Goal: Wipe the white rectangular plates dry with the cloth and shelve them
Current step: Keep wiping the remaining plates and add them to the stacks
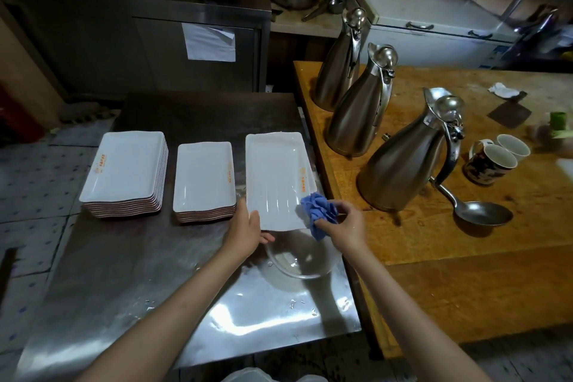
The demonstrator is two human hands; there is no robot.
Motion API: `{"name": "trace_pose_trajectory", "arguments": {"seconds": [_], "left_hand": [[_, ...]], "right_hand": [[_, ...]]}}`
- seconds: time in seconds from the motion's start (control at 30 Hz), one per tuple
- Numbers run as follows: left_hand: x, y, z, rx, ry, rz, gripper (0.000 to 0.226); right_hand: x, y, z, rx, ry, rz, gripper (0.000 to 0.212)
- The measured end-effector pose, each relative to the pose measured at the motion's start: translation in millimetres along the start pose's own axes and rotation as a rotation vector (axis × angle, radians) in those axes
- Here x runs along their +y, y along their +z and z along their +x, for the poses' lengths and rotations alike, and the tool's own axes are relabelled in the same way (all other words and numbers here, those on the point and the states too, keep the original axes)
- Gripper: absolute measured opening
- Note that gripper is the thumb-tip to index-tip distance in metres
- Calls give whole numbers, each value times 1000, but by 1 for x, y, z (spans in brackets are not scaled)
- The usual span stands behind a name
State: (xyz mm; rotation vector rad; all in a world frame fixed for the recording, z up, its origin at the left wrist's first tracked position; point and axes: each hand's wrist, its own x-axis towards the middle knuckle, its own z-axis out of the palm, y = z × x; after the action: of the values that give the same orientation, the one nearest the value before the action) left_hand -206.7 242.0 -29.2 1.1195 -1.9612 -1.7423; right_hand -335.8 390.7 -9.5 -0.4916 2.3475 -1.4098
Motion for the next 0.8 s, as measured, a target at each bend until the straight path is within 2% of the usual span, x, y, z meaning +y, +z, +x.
{"name": "trace_pose_trajectory", "arguments": {"seconds": [0.13, 0.2, 0.43, 0.73, 0.8], "left_hand": [[0, -2, -1, -17, -82, -210, 31], [0, -3, -2, -39, -99, -264, 32], [10, -7, -10, -143, -155, -449, 22], [13, -11, -14, -233, -146, -452, 28], [15, -12, -16, -240, -143, -454, 28]], "right_hand": [[0, 3, -1, -1, -173, -208, 37], [1, 5, -3, -29, -237, -233, 32], [11, 14, -8, -26, -539, -435, 26], [-16, 13, 14, 13, -664, -482, 29], [-27, 12, 22, 17, -587, -443, 29]]}}
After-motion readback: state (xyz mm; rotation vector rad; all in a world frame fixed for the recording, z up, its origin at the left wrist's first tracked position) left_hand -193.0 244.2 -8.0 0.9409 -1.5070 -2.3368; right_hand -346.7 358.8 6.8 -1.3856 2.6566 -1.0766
